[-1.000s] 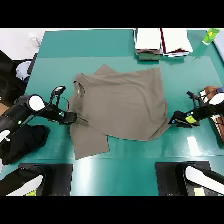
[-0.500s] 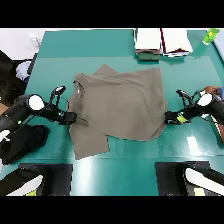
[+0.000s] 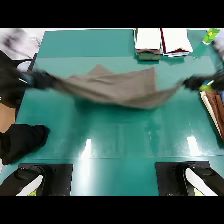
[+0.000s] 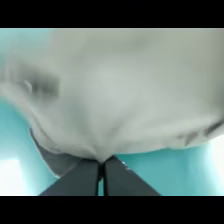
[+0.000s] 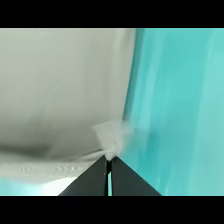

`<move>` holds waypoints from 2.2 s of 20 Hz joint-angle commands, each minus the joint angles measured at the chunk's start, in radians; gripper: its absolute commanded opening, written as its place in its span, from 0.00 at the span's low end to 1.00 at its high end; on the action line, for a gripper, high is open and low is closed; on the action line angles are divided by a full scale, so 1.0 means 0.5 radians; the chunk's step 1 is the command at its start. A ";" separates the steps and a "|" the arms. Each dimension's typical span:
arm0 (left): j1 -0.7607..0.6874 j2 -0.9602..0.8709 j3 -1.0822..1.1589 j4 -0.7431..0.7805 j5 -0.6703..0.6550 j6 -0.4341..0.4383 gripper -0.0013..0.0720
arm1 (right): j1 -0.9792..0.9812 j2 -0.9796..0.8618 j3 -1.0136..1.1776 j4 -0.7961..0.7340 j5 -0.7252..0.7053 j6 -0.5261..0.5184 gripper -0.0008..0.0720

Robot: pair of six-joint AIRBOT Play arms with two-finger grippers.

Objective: Fold the shirts.

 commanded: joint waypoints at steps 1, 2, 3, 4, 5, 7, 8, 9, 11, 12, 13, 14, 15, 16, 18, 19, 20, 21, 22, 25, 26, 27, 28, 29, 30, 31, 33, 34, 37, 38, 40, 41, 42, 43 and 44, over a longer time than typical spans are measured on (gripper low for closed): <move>-0.001 0.172 0.771 0.083 -0.026 -0.004 0.05 | 0.002 0.191 0.631 -0.005 -0.005 0.001 0.04; -0.001 0.179 0.958 0.080 -0.027 -0.004 0.05 | 0.001 0.214 0.777 -0.008 -0.007 0.000 0.04; -0.001 0.179 1.136 0.077 -0.025 -0.004 0.05 | 0.002 0.234 0.917 -0.021 -0.006 0.000 0.04; -0.001 0.179 1.277 0.076 -0.027 -0.005 0.05 | 0.001 0.250 1.030 -0.064 0.001 -0.001 0.04; -0.001 0.179 1.390 0.076 -0.024 -0.005 0.05 | 0.002 0.266 1.131 -0.106 -0.001 0.000 0.04; 0.000 0.179 1.530 0.077 -0.004 -0.005 0.05 | 0.001 0.274 1.295 -0.185 0.023 0.001 0.04; -0.001 0.179 1.543 0.077 0.033 -0.004 0.05 | 0.001 0.253 1.377 -0.231 0.063 0.002 0.04; -0.001 0.174 1.540 0.077 0.068 -0.003 0.05 | 0.001 0.219 1.472 -0.269 0.120 0.009 0.03; 0.000 0.135 1.532 0.092 0.065 -0.002 0.05 | 0.002 0.104 1.664 -0.272 0.281 0.016 0.03; -0.001 0.089 1.518 0.101 0.034 0.002 0.05 | 0.002 0.028 1.742 -0.264 0.360 0.016 0.03; 0.000 0.034 1.464 0.102 0.003 0.002 0.05 | 0.002 -0.058 1.800 -0.262 0.439 0.017 0.03; 0.000 -0.012 1.393 0.102 -0.039 0.003 0.05 | 0.002 -0.134 1.811 -0.263 0.497 0.017 0.03; 0.000 -0.079 1.301 0.102 -0.098 0.003 0.05 | 0.002 -0.195 1.774 -0.263 0.525 0.017 0.03; 0.000 -0.156 1.209 0.105 -0.151 0.004 0.05 | 0.002 -0.249 1.687 -0.255 0.522 0.017 0.03; 0.000 -0.359 1.017 0.111 -0.242 0.007 0.05 | 0.002 -0.387 1.463 -0.249 0.524 0.017 0.04; -0.001 -0.480 0.916 0.111 -0.258 0.021 0.05 | 0.002 -0.474 1.340 -0.250 0.512 0.016 0.03; 0.000 -0.596 0.820 0.112 -0.253 0.020 0.05 | 0.002 -0.568 1.212 -0.251 0.491 0.015 0.03; 0.000 -0.732 0.725 0.134 -0.237 0.021 0.05 | 0.002 -0.663 1.098 -0.253 0.470 0.014 0.03; 0.000 -0.867 0.648 0.156 -0.210 0.021 0.05 | 0.002 -0.766 0.995 -0.252 0.449 0.014 0.03; 0.006 -1.318 0.556 0.237 -0.066 0.072 0.05 | 0.002 -1.099 0.784 -0.249 0.262 0.014 0.03; 0.006 -1.441 0.558 0.244 0.008 0.111 0.05 | 0.002 -1.205 0.765 -0.250 0.178 0.014 0.03; 0.006 -1.552 0.558 0.246 0.097 0.119 0.05 | 0.002 -1.299 0.780 -0.248 0.117 0.016 0.03; 0.006 -1.634 0.558 0.246 0.173 0.118 0.05 | 0.002 -1.396 0.822 -0.247 0.078 0.017 0.03; 0.006 -1.693 0.570 0.246 0.212 0.117 0.05 | 0.002 -1.474 0.880 -0.243 0.082 0.026 0.03; 0.020 -1.727 0.584 0.240 0.233 0.117 0.05 | 0.006 -1.546 0.965 -0.243 0.117 0.035 0.03; 0.047 -1.733 0.592 0.217 0.234 0.112 0.05 | 0.006 -1.589 1.042 -0.246 0.160 0.036 0.03; 0.112 -1.733 0.669 0.169 0.129 0.110 0.05 | -0.005 -1.607 1.173 -0.253 0.227 0.034 0.03; 0.144 -1.733 0.731 0.165 0.017 0.115 0.05 | -0.022 -1.588 1.220 -0.253 0.244 0.031 0.03; 0.174 -1.733 0.871 0.042 -0.358 0.285 0.05 | -0.092 -1.463 1.189 -0.256 0.298 0.029 0.03; 0.174 -1.733 0.877 -0.028 -0.465 0.338 0.05 | -0.114 -1.408 1.120 -0.257 0.306 0.028 0.03; 0.174 -1.733 0.854 -0.068 -0.620 0.381 0.05 | -0.163 -1.296 0.922 -0.267 0.305 -0.008 0.03; 0.175 -1.733 0.827 -0.068 -0.654 0.379 0.05 | -0.181 -1.252 0.816 -0.266 0.302 -0.008 0.03; 0.174 -1.733 0.789 -0.069 -0.659 0.378 0.05 | -0.205 -1.209 0.698 -0.266 0.296 -0.014 0.03; 0.174 -1.733 0.745 -0.076 -0.652 0.371 0.05 | -0.212 -1.176 0.584 -0.263 0.289 -0.033 0.03; 0.174 -1.733 0.686 -0.092 -0.631 0.370 0.05 | -0.212 -1.151 0.481 -0.266 0.282 -0.053 0.03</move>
